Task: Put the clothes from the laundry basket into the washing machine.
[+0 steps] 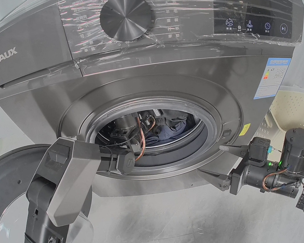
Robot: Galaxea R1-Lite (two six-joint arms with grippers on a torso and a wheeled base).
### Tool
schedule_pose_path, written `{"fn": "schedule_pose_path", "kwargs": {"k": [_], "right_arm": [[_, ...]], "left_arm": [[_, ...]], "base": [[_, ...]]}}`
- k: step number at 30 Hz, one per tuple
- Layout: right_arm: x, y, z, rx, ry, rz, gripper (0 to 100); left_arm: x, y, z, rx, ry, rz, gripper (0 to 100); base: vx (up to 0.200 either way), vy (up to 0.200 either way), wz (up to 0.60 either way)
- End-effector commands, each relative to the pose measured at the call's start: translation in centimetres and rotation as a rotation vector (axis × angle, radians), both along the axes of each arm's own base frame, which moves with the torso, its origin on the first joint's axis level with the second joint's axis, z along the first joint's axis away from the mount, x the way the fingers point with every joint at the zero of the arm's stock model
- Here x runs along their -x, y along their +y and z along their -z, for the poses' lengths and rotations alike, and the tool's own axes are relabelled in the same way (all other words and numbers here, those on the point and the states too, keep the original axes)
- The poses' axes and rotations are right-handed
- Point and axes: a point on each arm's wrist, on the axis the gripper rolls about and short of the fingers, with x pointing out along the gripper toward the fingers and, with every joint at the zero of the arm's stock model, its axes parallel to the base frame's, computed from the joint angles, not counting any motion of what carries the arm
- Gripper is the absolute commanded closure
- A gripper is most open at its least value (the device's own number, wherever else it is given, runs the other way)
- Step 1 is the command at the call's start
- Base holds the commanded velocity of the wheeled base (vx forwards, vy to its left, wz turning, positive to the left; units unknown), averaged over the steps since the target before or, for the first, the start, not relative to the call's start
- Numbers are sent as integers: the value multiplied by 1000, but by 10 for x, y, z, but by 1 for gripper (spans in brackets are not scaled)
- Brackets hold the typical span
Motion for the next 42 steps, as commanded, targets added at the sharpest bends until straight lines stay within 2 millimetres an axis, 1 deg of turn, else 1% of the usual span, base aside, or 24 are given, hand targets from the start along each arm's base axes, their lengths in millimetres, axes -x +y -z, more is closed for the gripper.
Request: {"fn": "schedule_pose_path", "kwargs": {"k": [1,2,3,4,5,7,8,9,10,12,13,15,16,18,19,23,24,26,30,34,37,39,40,42], "right_arm": [[0,0,1,3,3,-2,0],[0,0,1,3,3,-1,0],[0,0,1,1,4,-1,0],[0,0,1,1,4,-1,0],[0,0,1,2,6,-1,0],[1,0,1,1,4,-1,0],[1,0,1,1,4,-1,0],[0,-1,1,3,3,1,0],[0,-1,1,3,3,1,0],[0,-1,1,1,4,2,0],[0,-1,1,3,3,2,0],[0,0,1,2,6,1,0],[0,0,1,2,6,1,0],[0,0,1,2,6,1,0],[0,0,1,1,4,1,0],[0,-1,1,1,3,2,0],[0,-1,0,1,1,2,0],[0,-1,0,0,0,4,0],[-1,-2,0,0,0,7,0],[-1,-1,-1,-2,-3,5,0],[0,0,0,-1,-2,1,0],[0,0,0,-2,-1,1,0],[0,0,-1,-2,-3,1,0],[0,0,-1,-2,-3,1,0]], "left_arm": [[-6,0,22,-10,24,-12,100],[-3,-1,26,-19,45,-7,100],[0,-1,29,-29,68,-4,0],[1,0,29,-31,72,-4,0],[9,2,30,-62,122,5,0],[19,8,32,-102,185,17,0],[19,8,32,-102,185,17,0],[31,14,27,-129,230,29,0],[31,14,27,-129,230,29,0],[61,22,15,-179,290,91,0],[63,22,14,-184,291,99,0],[85,27,4,-233,307,163,0],[89,29,1,-244,309,176,0],[89,29,1,-244,309,176,0],[106,30,-4,-277,306,227,0],[119,30,-11,-281,300,299,0],[123,31,-15,-277,294,333,0],[125,31,-19,-274,289,354,0],[122,30,-21,-265,273,352,0],[120,29,-12,-279,301,352,0],[111,23,13,-301,340,346,0],[109,21,21,-313,351,349,0],[103,18,32,-331,362,348,0],[96,18,46,-351,378,340,0]], "base": [[0,0,0],[0,0,0],[0,0,0],[0,0,0],[0,0,0],[0,0,0],[0,0,0],[0,0,0],[0,0,0],[0,0,0],[0,0,0],[0,0,0],[0,0,0],[0,0,0],[0,0,0],[0,0,0],[0,0,0],[0,0,0],[0,0,0],[0,0,0],[0,0,0],[0,0,0],[0,0,0],[0,0,0]]}}
